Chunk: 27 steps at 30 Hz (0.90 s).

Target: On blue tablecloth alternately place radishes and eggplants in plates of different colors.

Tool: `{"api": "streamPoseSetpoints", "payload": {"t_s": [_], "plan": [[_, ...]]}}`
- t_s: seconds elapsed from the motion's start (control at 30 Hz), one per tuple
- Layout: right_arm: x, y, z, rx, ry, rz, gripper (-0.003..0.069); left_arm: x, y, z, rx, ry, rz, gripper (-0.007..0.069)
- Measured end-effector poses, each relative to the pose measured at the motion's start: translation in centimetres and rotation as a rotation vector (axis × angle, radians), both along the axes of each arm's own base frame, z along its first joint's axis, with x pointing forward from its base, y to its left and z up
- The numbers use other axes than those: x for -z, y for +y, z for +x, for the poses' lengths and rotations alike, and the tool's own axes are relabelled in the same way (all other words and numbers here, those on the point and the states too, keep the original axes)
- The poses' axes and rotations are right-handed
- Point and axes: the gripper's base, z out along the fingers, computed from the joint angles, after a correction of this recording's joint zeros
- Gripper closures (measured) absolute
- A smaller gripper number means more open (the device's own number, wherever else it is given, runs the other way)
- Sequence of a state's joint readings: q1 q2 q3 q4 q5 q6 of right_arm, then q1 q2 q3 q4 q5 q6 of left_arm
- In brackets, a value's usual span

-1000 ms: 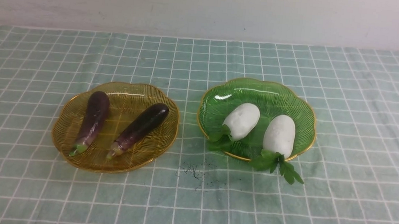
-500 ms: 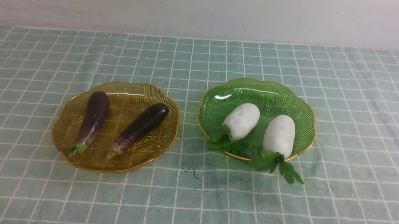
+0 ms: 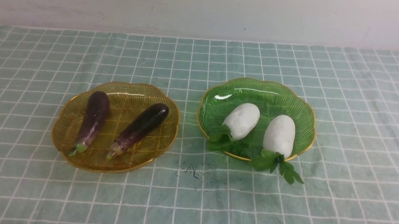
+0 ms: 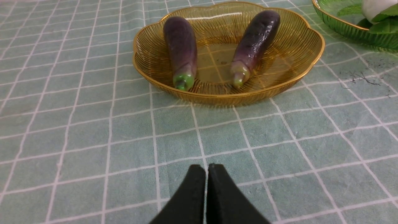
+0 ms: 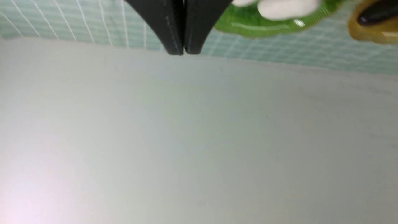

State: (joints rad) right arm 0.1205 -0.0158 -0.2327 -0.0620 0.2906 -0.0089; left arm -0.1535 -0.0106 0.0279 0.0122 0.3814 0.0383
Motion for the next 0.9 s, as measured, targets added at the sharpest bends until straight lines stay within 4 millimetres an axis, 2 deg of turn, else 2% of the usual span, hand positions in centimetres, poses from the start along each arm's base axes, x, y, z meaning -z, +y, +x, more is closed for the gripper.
{"api": "streamPoseSetpoints", "payload": {"t_s": [0.07,0.1,0.13,0.23,0.9], "plan": [[3.8,-0.2,1.1,0.06,0.122,-0.025,0.0673,0.0,0.0,0.0,0.0,0.0,0.0,0.0631],[3.8,-0.2,1.1,0.064,0.123,-0.025,0.0673,0.0,0.0,0.0,0.0,0.0,0.0,0.0631],[6.4,-0.3,1.6,0.096,0.204,-0.031,0.0673,0.0,0.0,0.0,0.0,0.0,0.0,0.0631],[9.0,-0.6,1.8,0.137,0.317,-0.033,0.0673,0.0,0.0,0.0,0.0,0.0,0.0,0.0631],[9.2,-0.7,1.8,0.153,0.345,-0.031,0.0673,0.0,0.0,0.0,0.0,0.0,0.0,0.0631]]}}
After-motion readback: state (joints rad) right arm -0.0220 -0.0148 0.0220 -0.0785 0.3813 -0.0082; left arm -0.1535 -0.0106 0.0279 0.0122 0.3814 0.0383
